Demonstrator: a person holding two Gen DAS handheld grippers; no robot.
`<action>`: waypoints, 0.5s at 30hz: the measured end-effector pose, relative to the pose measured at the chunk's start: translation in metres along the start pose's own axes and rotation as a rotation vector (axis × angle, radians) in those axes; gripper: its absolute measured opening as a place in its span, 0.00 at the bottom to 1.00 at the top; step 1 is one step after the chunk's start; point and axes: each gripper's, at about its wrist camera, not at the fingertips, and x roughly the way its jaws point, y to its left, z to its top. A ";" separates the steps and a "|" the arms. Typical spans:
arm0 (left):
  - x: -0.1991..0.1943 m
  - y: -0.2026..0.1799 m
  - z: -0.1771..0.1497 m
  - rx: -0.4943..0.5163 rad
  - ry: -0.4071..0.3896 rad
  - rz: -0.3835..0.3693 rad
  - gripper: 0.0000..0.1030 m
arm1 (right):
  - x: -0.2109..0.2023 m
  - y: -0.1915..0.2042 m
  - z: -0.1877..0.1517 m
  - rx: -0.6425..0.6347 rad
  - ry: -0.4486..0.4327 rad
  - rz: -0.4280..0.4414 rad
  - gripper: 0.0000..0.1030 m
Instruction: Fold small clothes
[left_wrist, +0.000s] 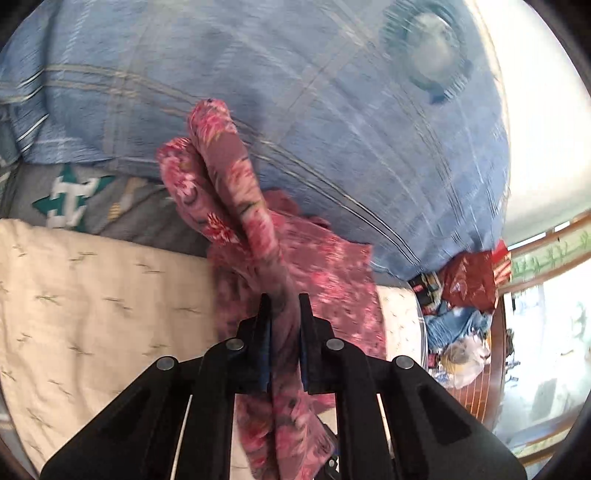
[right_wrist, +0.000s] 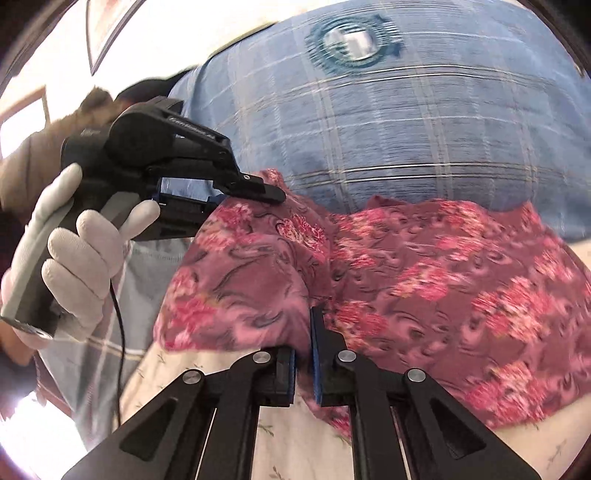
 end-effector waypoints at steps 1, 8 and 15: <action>0.005 -0.013 -0.001 0.020 0.003 -0.001 0.09 | -0.007 -0.008 0.000 0.027 -0.011 0.004 0.06; 0.069 -0.083 -0.009 0.113 0.102 0.010 0.09 | -0.041 -0.082 -0.010 0.305 -0.051 0.024 0.06; 0.159 -0.108 -0.019 0.133 0.248 0.198 0.09 | -0.038 -0.149 -0.036 0.607 0.050 0.059 0.20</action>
